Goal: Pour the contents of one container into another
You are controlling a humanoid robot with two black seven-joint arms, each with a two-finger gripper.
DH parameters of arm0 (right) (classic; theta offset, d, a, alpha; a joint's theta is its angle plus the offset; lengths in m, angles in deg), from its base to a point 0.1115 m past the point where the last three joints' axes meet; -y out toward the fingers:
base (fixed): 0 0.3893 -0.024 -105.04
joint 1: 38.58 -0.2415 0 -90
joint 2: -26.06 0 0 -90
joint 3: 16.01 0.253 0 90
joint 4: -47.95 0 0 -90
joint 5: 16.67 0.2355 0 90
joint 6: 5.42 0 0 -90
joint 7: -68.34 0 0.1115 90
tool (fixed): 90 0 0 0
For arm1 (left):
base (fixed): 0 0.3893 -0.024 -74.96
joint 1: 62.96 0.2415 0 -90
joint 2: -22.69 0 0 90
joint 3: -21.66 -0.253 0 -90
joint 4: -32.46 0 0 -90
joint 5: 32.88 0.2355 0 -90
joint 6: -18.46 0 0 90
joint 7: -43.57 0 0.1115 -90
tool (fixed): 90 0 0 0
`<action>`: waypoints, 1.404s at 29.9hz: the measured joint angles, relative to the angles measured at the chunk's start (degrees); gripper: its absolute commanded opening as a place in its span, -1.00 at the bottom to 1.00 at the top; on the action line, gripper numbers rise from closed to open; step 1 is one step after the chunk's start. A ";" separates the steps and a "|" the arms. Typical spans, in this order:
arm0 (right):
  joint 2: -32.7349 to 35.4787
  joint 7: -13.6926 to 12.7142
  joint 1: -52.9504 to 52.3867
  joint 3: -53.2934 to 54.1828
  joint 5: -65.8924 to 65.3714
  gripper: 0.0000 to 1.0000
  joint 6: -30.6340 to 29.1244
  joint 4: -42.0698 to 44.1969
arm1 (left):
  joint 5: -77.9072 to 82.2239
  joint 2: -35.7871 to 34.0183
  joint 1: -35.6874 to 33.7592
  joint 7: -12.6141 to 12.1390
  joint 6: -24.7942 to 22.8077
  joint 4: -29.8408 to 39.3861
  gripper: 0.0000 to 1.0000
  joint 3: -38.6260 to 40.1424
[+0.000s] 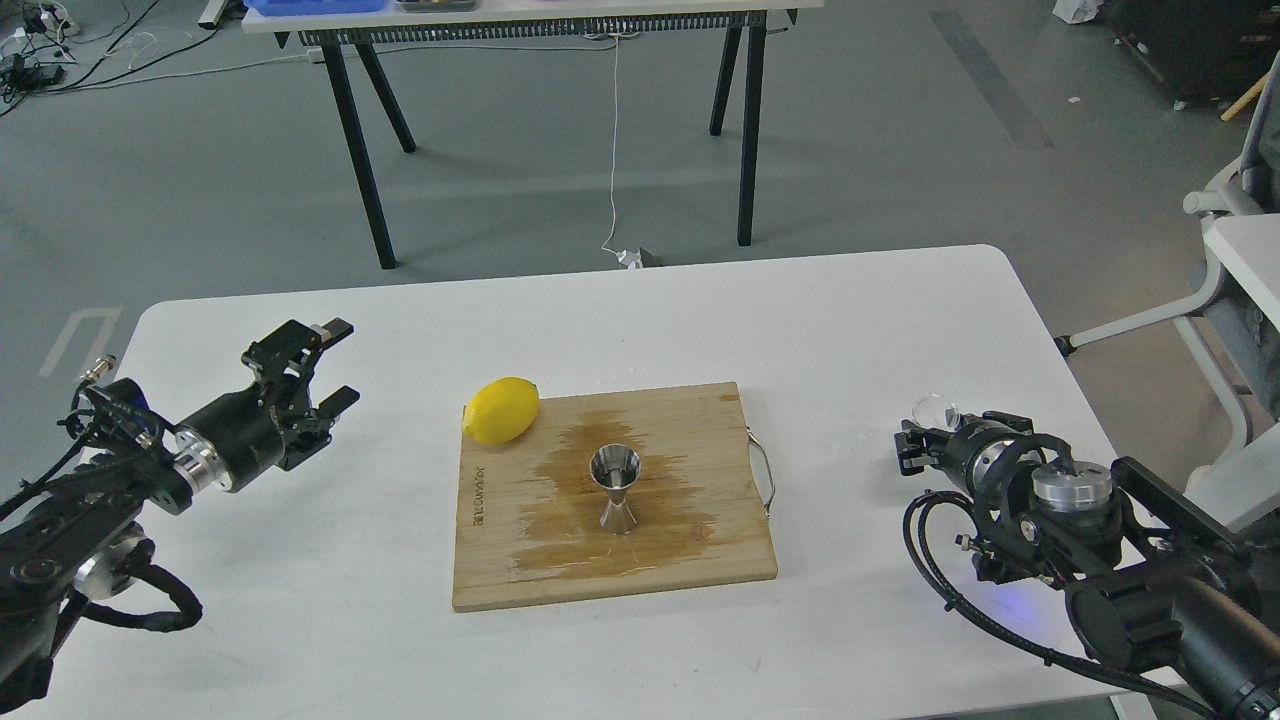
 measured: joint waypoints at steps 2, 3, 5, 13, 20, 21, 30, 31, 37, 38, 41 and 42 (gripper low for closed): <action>0.00 0.01 0.09 0.16 0.00 0.60 0.00 -0.01 | 0.00 0.00 0.01 0.00 0.00 0.00 0.99 0.00; 0.00 0.02 0.11 0.19 0.00 0.62 0.00 -0.04 | 0.00 0.00 0.01 0.00 0.00 0.00 0.99 0.00; 0.00 0.03 0.12 0.22 0.00 0.67 0.00 -0.09 | 0.00 0.00 0.01 0.00 0.00 0.00 0.99 0.00; 0.07 0.12 0.62 0.65 0.00 0.87 0.00 -0.78 | 0.00 0.00 0.01 0.00 0.00 0.00 0.99 0.00; 0.07 0.13 1.38 1.44 0.00 0.91 0.00 -1.20 | 0.08 0.00 0.01 0.00 0.00 0.00 0.99 0.00; 0.07 0.14 1.47 1.56 0.00 0.91 0.00 -1.21 | 0.08 0.00 0.01 0.00 0.00 0.00 0.99 0.00; 0.09 0.29 1.71 2.01 0.00 0.92 0.00 -1.47 | 0.09 0.00 0.01 0.00 0.00 0.00 0.99 -0.03; 0.09 0.30 1.71 2.03 0.00 0.92 0.00 -1.55 | 0.09 0.00 0.01 0.00 0.00 0.00 0.99 -0.03; 0.09 0.33 1.79 2.08 0.00 0.92 0.00 -1.75 | 0.09 0.01 0.01 0.00 0.00 0.01 0.99 0.00; 0.09 0.36 1.86 2.08 0.00 0.92 0.00 -1.76 | 0.09 0.01 0.01 0.00 0.00 0.02 0.99 0.00; 0.09 0.39 1.95 2.08 0.00 0.92 0.00 -1.76 | 0.09 0.01 0.01 0.00 0.00 0.02 0.99 0.00; 0.09 0.40 1.96 2.08 0.00 0.92 0.00 -1.76 | 0.09 0.01 0.01 0.00 0.00 0.02 0.99 0.01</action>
